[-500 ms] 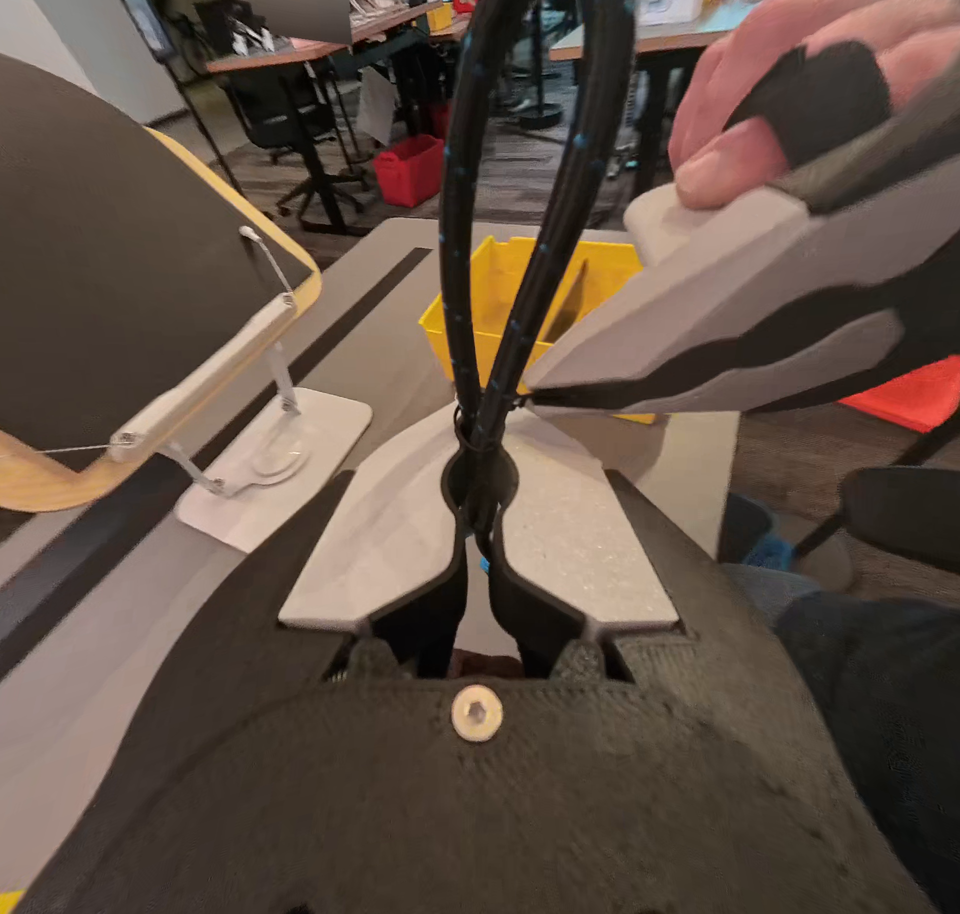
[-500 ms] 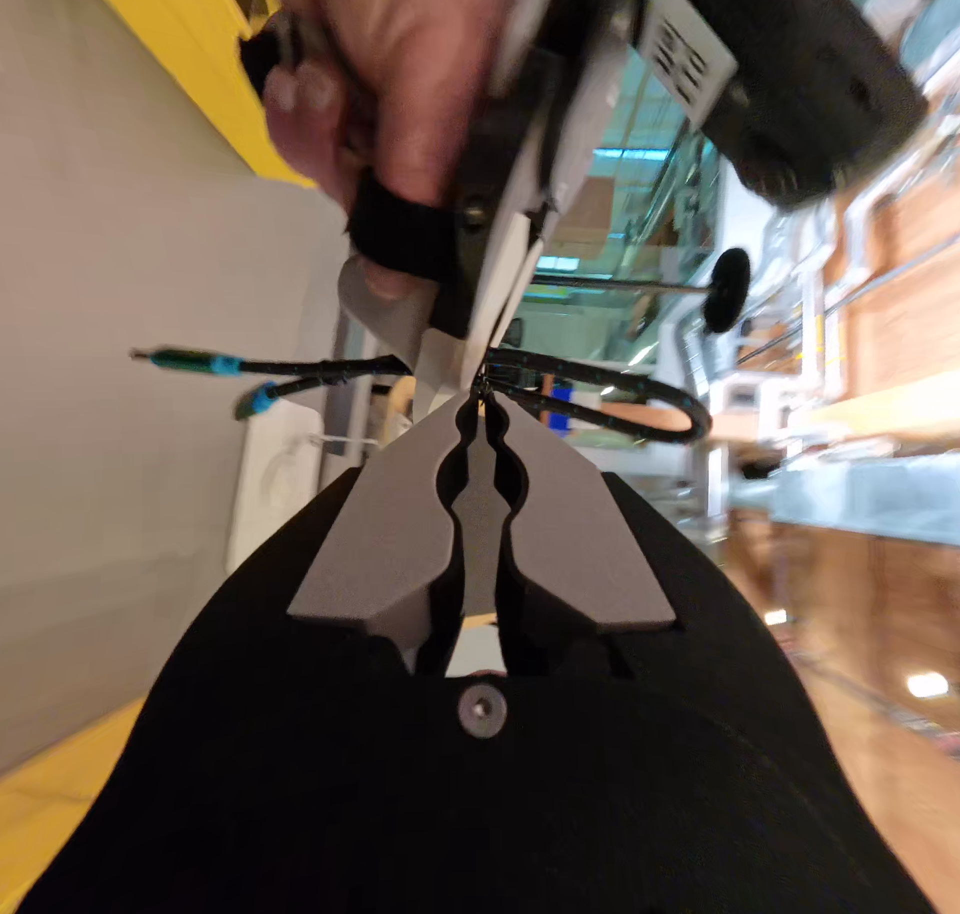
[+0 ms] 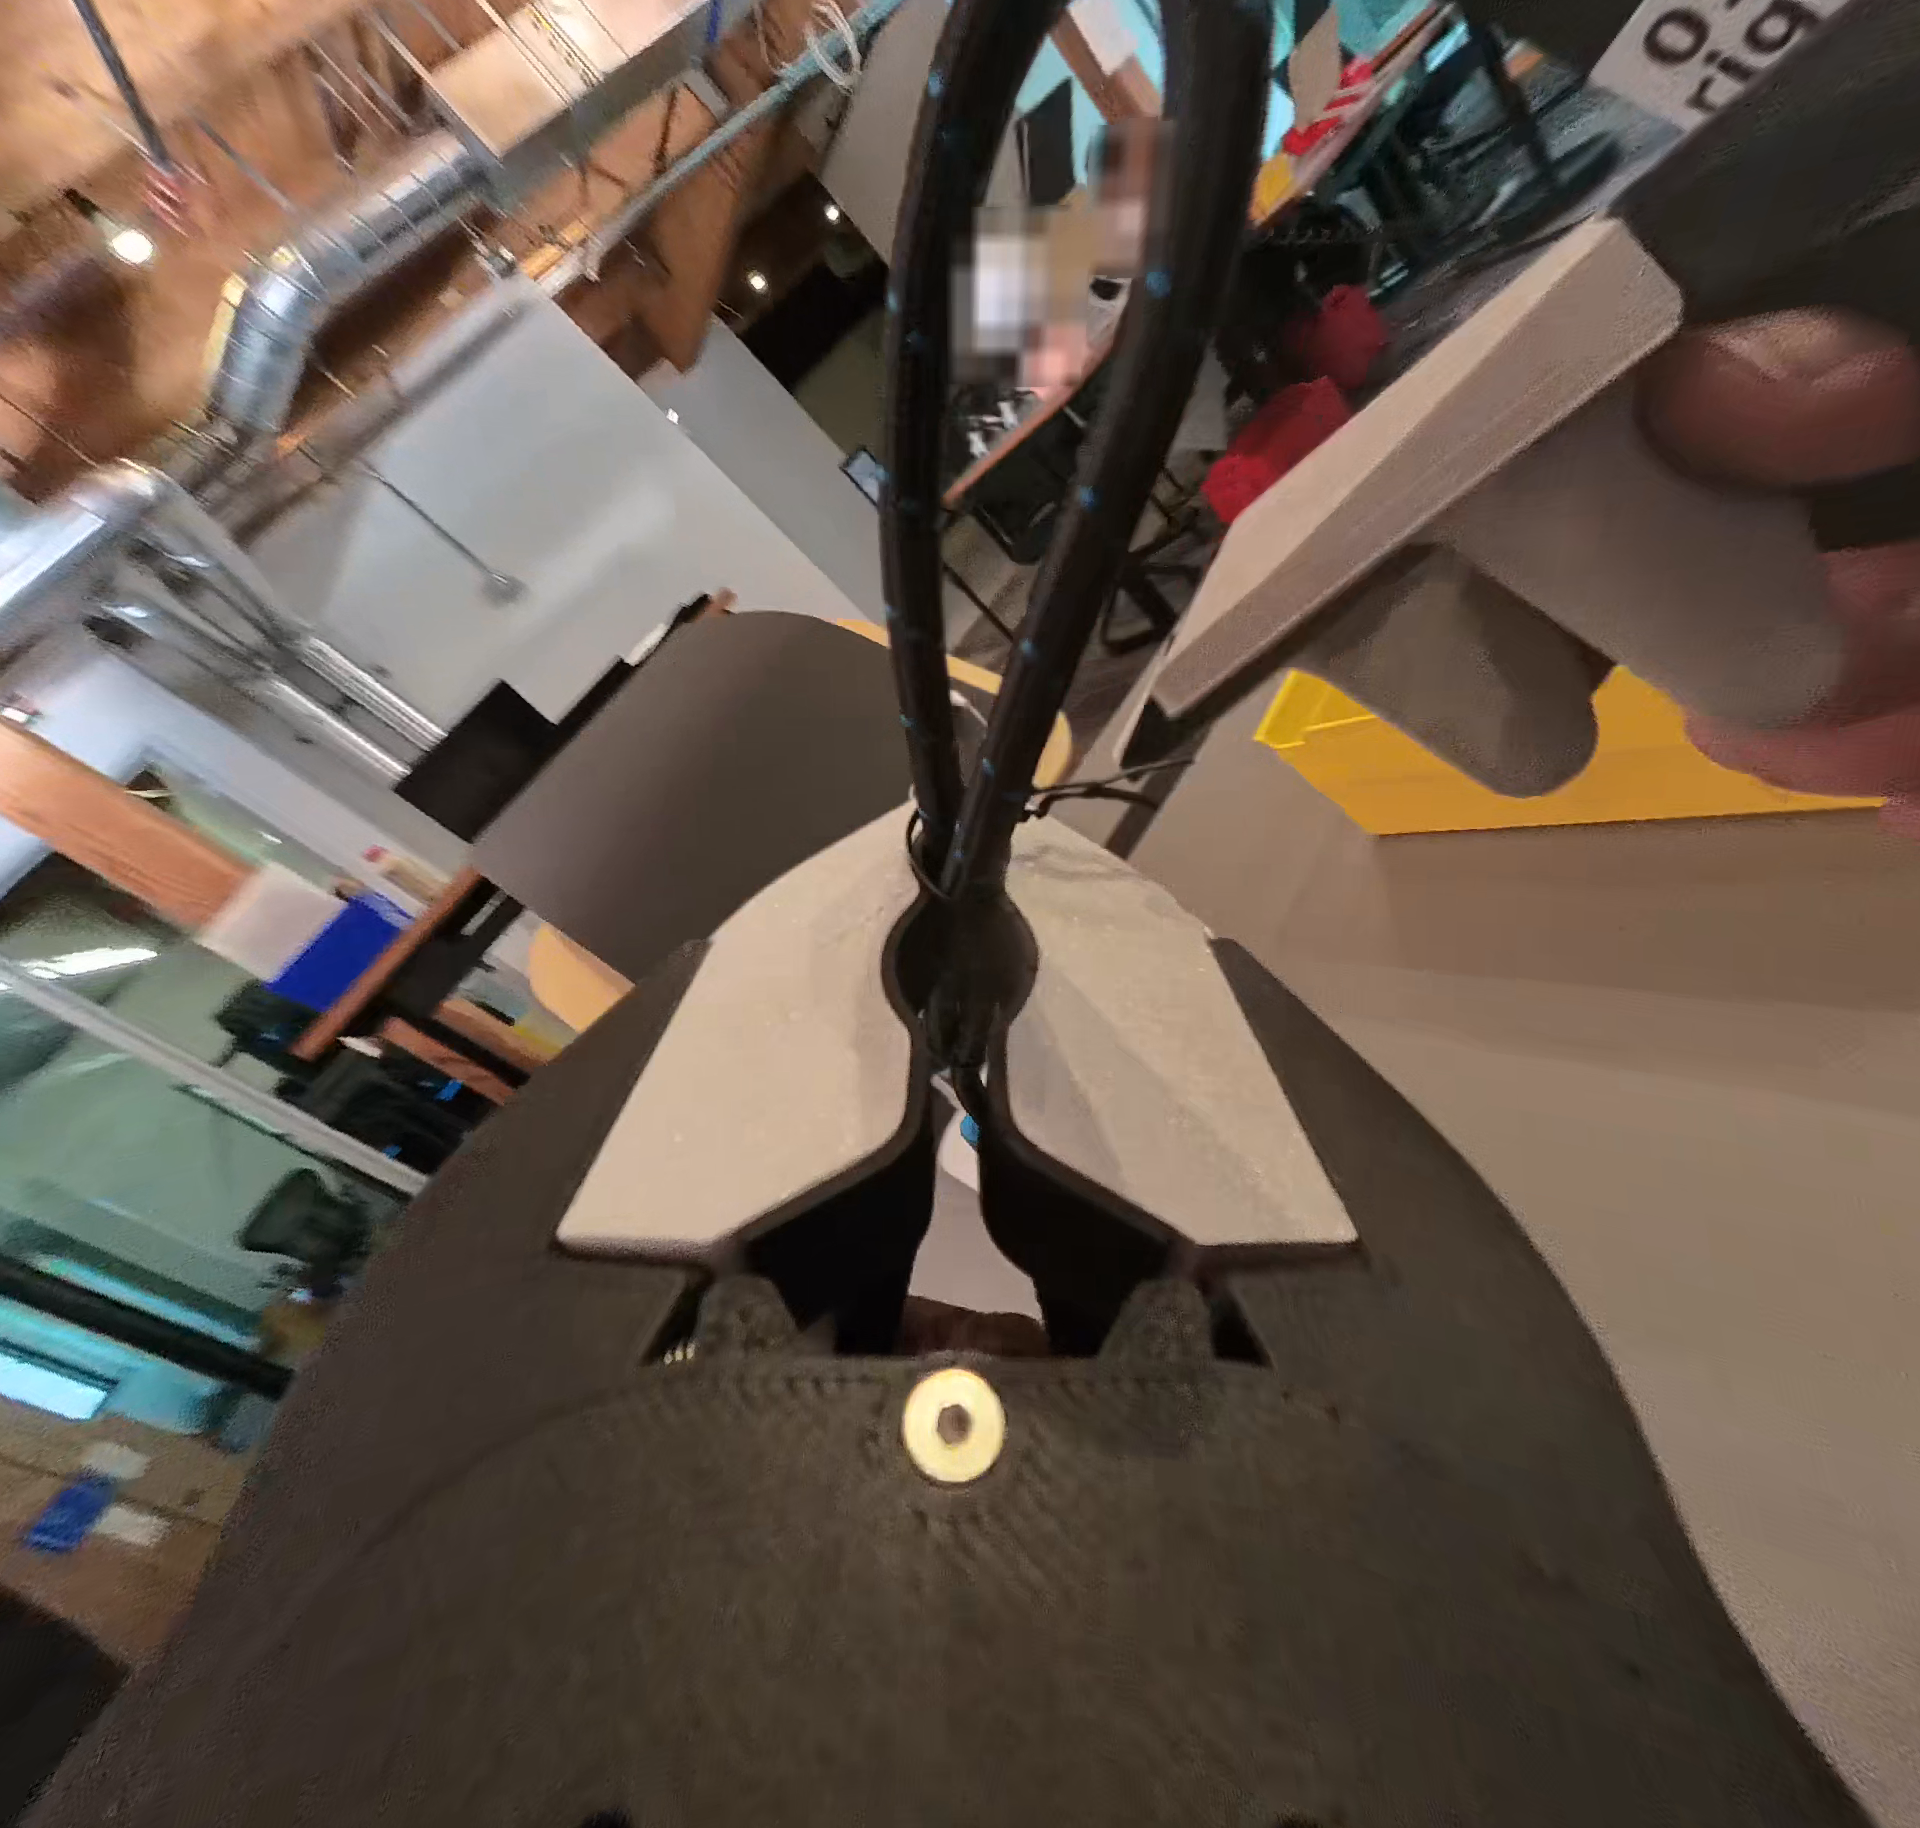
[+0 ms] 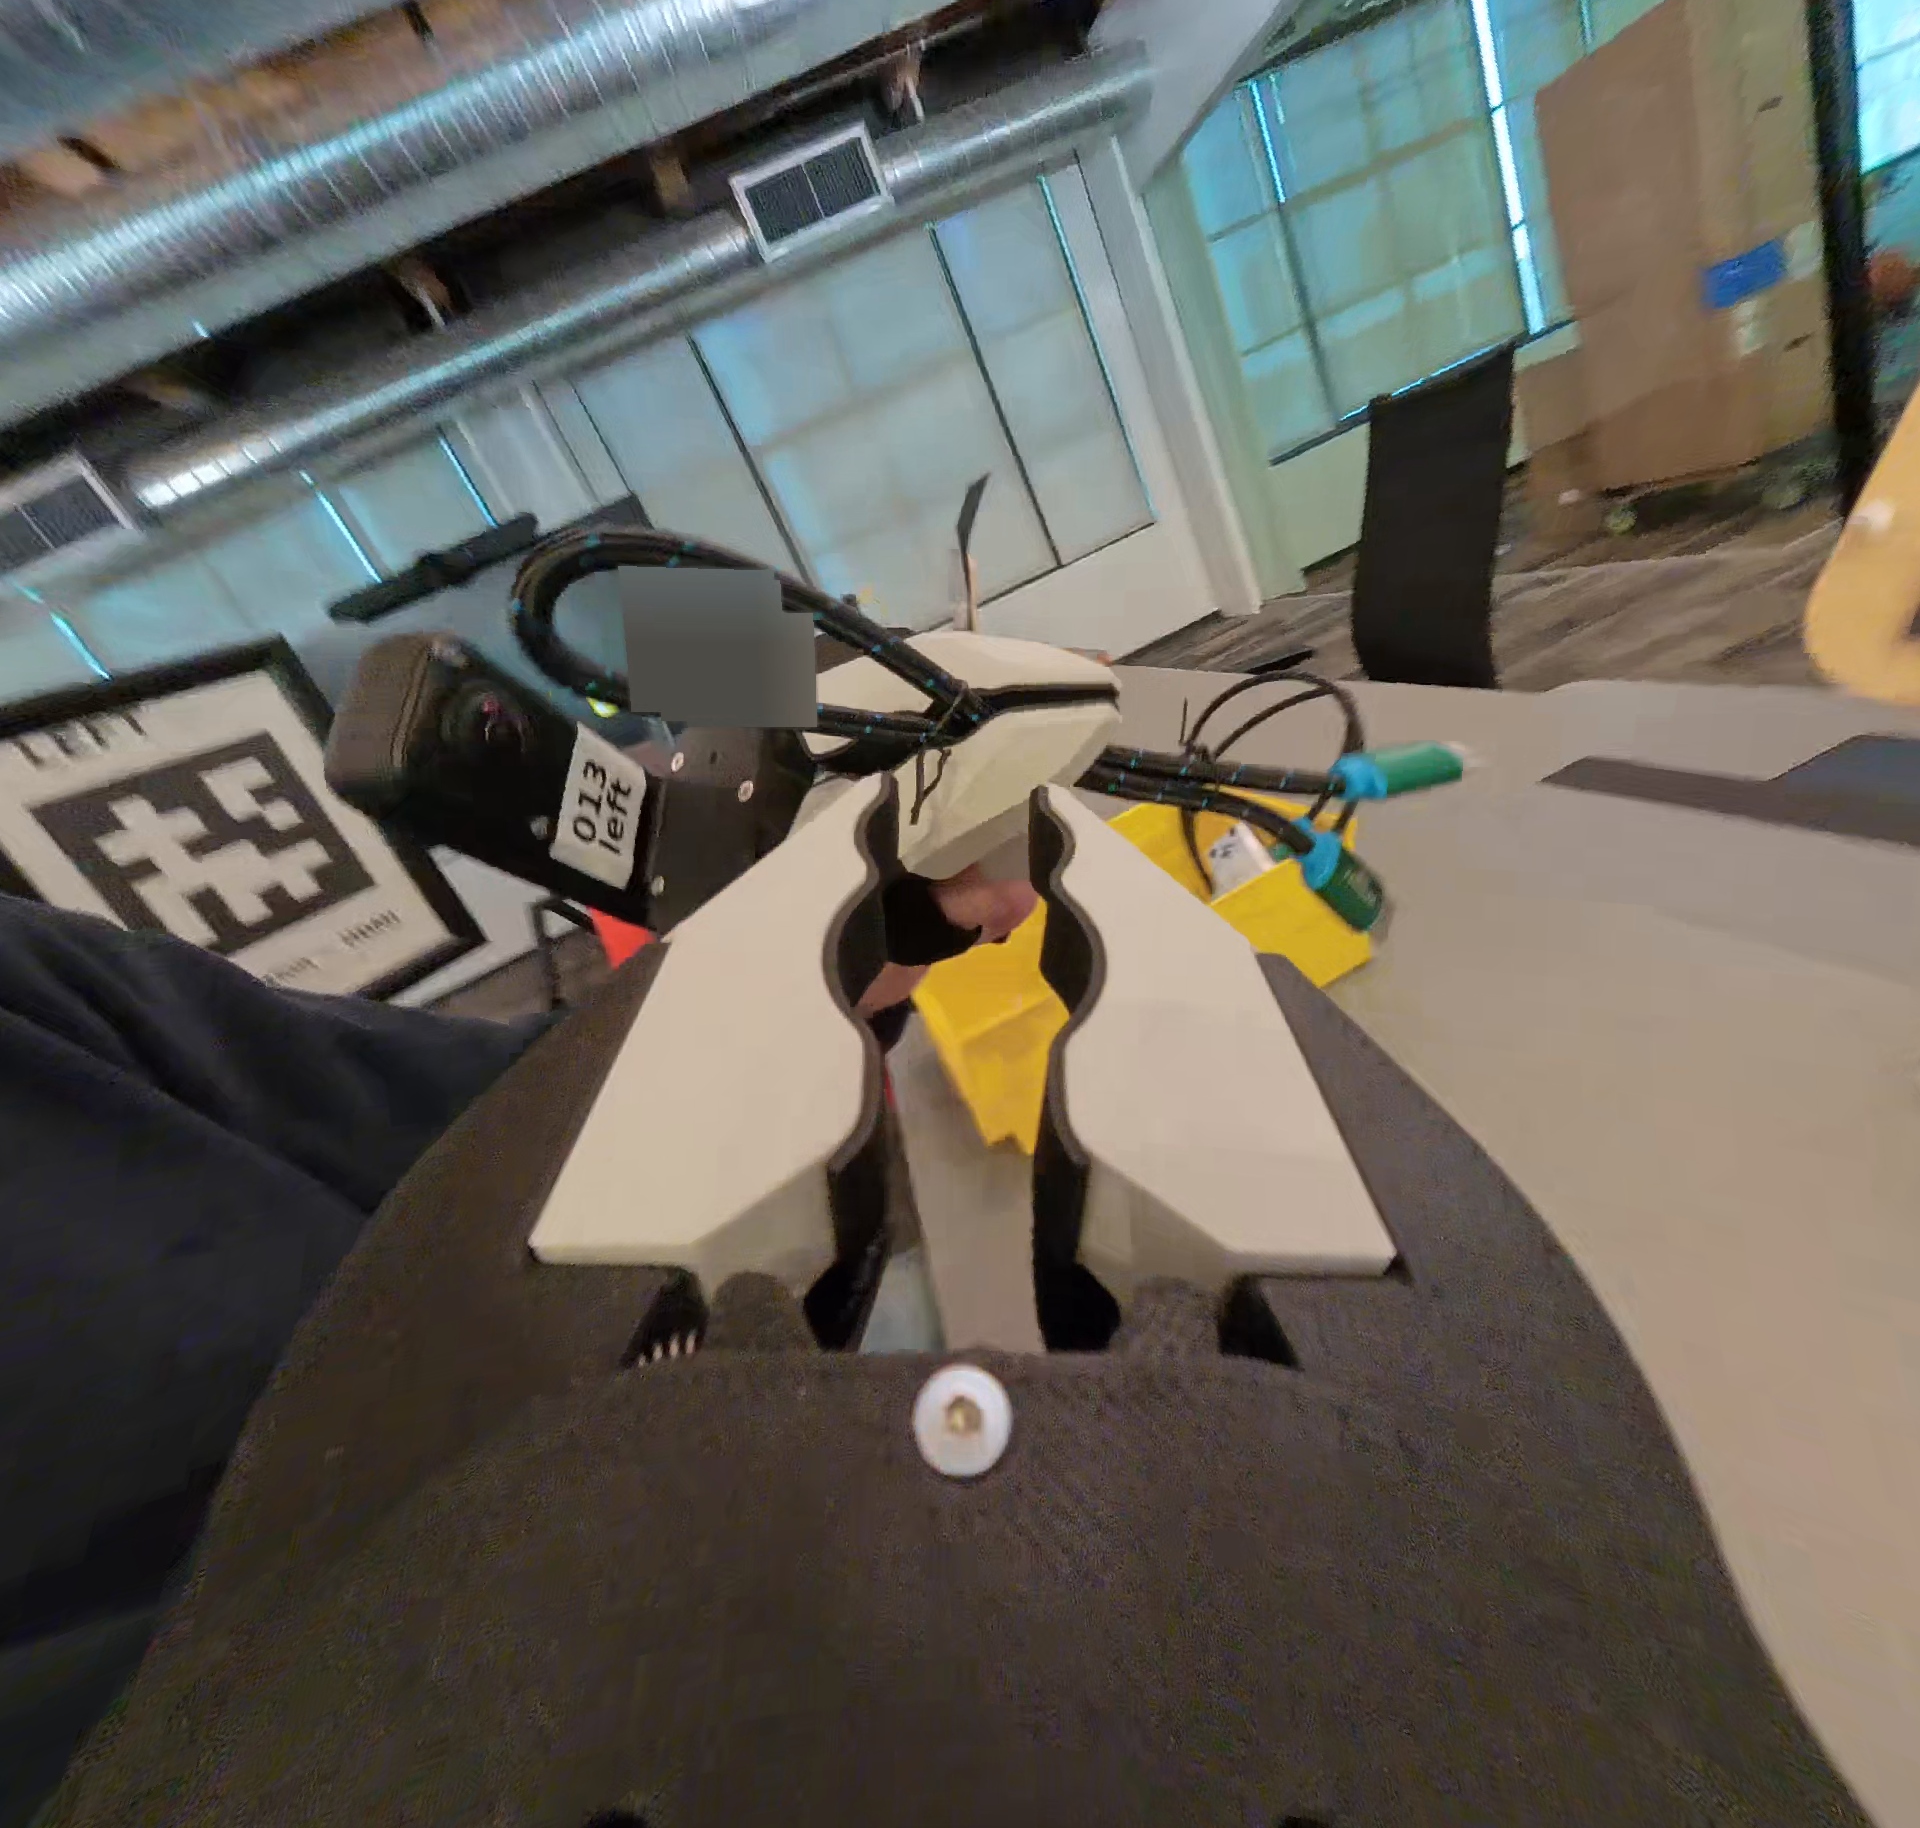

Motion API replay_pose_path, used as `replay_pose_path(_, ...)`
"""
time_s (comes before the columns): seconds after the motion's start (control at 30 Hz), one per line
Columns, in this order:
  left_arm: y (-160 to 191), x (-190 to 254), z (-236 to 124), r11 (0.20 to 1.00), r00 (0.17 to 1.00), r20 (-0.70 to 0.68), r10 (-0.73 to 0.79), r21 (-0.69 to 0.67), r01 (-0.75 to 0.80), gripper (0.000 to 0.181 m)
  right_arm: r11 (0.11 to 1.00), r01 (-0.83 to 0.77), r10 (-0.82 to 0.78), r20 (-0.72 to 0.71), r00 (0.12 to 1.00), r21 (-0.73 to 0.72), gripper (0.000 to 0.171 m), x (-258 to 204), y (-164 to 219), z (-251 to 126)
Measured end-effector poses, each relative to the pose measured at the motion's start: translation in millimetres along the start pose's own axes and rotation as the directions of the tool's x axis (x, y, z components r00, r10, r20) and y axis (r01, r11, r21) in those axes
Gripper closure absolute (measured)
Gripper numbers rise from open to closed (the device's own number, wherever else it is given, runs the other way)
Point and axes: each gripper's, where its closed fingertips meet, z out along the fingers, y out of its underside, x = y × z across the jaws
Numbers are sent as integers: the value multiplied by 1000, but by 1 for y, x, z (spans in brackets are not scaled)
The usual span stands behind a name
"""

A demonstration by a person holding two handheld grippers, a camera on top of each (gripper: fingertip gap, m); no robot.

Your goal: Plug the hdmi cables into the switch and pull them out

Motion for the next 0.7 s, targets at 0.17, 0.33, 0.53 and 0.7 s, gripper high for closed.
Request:
replay_pose_path(0.17,-9,1,0,985,980,107,166,35,-170,179,979,-196,189,127,974,48,148,-8,1,3)
replay_pose_path(0.33,-11,-2,1,962,949,176,263,22,-271,179,962,-266,253,170,952,57,151,-8,5,2)
replay_pose_path(0.53,-14,-2,2,946,923,220,314,7,-324,179,944,-318,296,194,935,92,157,-7,1,0)
replay_pose_path(0.7,-16,-1,3,942,916,234,327,-1,-336,179,944,-310,282,214,935,110,170,-12,1,1)
